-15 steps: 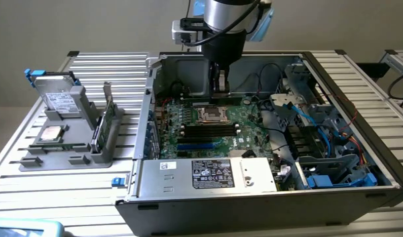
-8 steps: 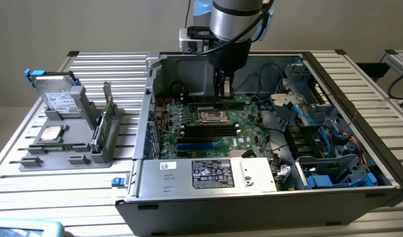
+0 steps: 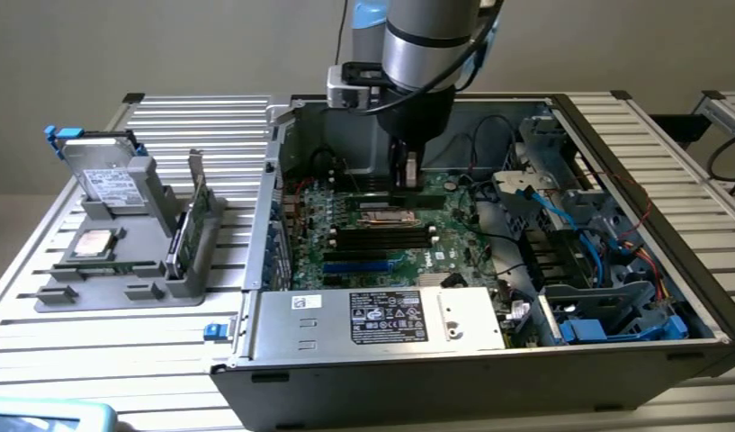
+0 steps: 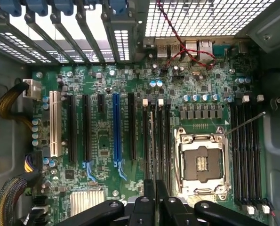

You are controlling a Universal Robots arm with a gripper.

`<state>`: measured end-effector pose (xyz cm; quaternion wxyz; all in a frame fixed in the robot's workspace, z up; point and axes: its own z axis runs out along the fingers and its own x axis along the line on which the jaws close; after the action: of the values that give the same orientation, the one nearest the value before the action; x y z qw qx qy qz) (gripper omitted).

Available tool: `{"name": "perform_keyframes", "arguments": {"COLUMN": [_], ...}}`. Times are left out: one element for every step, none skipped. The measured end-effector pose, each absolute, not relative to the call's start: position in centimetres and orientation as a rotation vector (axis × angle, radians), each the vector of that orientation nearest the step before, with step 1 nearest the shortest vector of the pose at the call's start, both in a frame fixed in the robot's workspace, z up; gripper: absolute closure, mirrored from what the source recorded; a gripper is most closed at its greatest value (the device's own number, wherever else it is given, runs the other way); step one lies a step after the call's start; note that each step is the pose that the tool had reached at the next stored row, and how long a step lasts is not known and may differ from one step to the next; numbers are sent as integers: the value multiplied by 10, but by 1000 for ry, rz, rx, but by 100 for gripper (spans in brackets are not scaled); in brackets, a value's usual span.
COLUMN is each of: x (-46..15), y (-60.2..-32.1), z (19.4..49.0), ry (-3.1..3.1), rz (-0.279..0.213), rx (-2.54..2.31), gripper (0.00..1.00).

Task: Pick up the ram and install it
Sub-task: 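Insert the ram into the slot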

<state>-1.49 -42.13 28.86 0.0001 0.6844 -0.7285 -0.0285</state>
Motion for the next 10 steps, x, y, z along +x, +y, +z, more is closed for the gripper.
{"name": "perform_keyframes", "arguments": {"x": [-15, -15, -15, -15, -15, -16, -17, -18, -20, -22], "y": [-421, -421, -421, -421, -421, -421, -421, -421, -421, -421], "z": [287, 285, 283, 281, 279, 278, 276, 274, 272, 270], "ry": [-2302, -2315, -2324, -2326, -2326, -2326, -2326, -2326, -2325, -2324], "rz": [-90, -90, -89, -90, -90, -89, -89, -89, -89, -90], "rx": [2136, 2123, 2113, 2111, 2111, 2110, 2110, 2111, 2112, 2113], "gripper": [86, 86, 86, 86, 86, 86, 86, 86, 86, 86]}}
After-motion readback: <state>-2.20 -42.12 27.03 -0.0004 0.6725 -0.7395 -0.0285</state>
